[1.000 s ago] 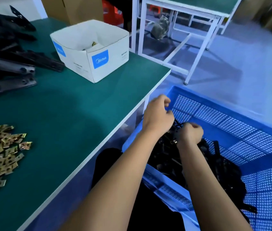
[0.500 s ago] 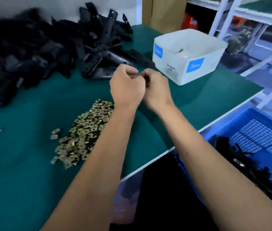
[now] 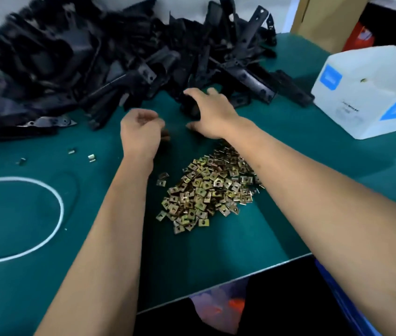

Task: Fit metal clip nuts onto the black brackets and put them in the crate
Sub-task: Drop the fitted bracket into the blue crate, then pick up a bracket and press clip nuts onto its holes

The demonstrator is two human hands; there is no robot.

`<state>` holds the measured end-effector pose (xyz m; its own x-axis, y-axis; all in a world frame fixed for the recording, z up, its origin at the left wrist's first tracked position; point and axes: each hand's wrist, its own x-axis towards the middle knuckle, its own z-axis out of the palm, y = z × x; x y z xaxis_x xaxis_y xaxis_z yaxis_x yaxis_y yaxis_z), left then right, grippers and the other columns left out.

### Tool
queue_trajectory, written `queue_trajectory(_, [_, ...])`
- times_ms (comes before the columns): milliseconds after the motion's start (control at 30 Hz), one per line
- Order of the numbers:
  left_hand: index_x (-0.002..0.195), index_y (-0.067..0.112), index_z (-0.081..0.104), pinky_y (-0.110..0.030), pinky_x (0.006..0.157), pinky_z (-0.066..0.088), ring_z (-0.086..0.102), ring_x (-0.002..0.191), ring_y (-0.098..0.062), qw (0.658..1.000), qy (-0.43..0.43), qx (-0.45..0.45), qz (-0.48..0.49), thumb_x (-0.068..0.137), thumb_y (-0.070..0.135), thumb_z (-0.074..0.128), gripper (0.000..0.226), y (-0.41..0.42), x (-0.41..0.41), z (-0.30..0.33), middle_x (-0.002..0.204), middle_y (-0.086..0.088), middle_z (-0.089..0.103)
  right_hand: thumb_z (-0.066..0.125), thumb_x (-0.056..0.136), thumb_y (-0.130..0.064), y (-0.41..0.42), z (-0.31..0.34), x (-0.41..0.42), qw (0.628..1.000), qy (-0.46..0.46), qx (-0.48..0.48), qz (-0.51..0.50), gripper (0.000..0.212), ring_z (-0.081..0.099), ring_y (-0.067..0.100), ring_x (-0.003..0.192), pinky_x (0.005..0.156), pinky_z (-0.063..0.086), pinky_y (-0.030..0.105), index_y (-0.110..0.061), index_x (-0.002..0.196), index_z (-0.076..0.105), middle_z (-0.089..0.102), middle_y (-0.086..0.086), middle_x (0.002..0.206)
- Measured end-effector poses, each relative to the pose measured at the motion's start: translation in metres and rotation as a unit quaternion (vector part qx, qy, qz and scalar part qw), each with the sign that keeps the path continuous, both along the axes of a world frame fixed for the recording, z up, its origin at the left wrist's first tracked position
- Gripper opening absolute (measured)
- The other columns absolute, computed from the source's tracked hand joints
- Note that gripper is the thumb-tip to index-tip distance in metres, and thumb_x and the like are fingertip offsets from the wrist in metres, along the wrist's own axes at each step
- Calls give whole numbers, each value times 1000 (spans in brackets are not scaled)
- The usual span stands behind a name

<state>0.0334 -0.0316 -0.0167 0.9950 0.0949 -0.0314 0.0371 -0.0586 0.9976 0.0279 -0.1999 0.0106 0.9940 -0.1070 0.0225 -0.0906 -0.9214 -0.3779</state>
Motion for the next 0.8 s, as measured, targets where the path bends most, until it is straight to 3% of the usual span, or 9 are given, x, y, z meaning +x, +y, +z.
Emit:
queue_trajectory(133, [97,12,60,-29,63,58,69,63,-13,997,-11,-75,-2,97,14,62,3,4,2,4,98,-11,64,83,81,-32,29,6,1,993,-81,60,59,76,62,26,105,83,50,38,-24,143,42,61,3,118])
queue_trajectory(233, [105,10,62,-29,62,57,69,71,-18,981,5,-193,33,103,27,56,18,15,2,9,102,-14,67,85,80,-41,40,8,-5,970,-162,179,40,59,57,11,113,91,48,31,-23,129,57,63,-8,122])
queue_trajectory(300, [114,10,65,-29,64,58,70,85,-20,969,22,-243,33,105,39,51,34,20,3,13,114,-12,73,80,88,-38,46,19,-11,903,-210,372,43,41,61,7,102,82,57,36,-19,121,64,66,-8,115])
queue_trajectory(367, [117,11,67,-30,68,59,67,100,-21,968,29,-249,13,105,47,48,42,20,4,15,118,-10,72,68,99,-32,50,32,-16,794,-222,561,77,26,60,12,74,60,56,36,-12,116,66,67,4,99])
queue_trajectory(467, [124,4,63,-40,80,62,60,118,-27,948,49,-312,-31,102,55,52,56,17,-1,19,133,-20,60,50,108,-24,54,37,-21,712,-205,663,108,27,55,21,71,62,55,35,-3,120,61,62,21,105])
queue_trajectory(533, [126,13,64,-45,87,61,56,127,-28,955,31,-291,-49,99,59,53,55,17,-5,19,137,-12,56,45,110,-20,57,29,-23,722,-186,660,92,26,56,24,77,65,56,35,-2,122,59,58,23,109])
queue_trajectory(633, [121,41,70,-41,105,50,54,128,-2,989,-104,-78,-65,97,63,45,41,20,-13,21,129,18,65,46,110,-22,61,12,-27,755,-135,638,69,23,64,26,91,68,58,36,-7,117,62,65,15,108])
queue_trajectory(700, [134,28,65,-42,114,42,52,135,-10,975,-206,33,-78,95,61,45,56,21,-12,19,135,9,64,48,109,-20,64,2,-28,797,-118,586,88,22,71,22,99,79,62,39,-13,115,67,73,6,107])
queue_trajectory(800, [135,15,62,-43,107,48,61,124,-12,945,-296,108,-93,98,46,57,49,17,-9,15,129,3,67,54,101,-9,60,-4,-29,875,-151,448,103,25,68,-2,102,87,57,21,-26,110,70,75,-14,101])
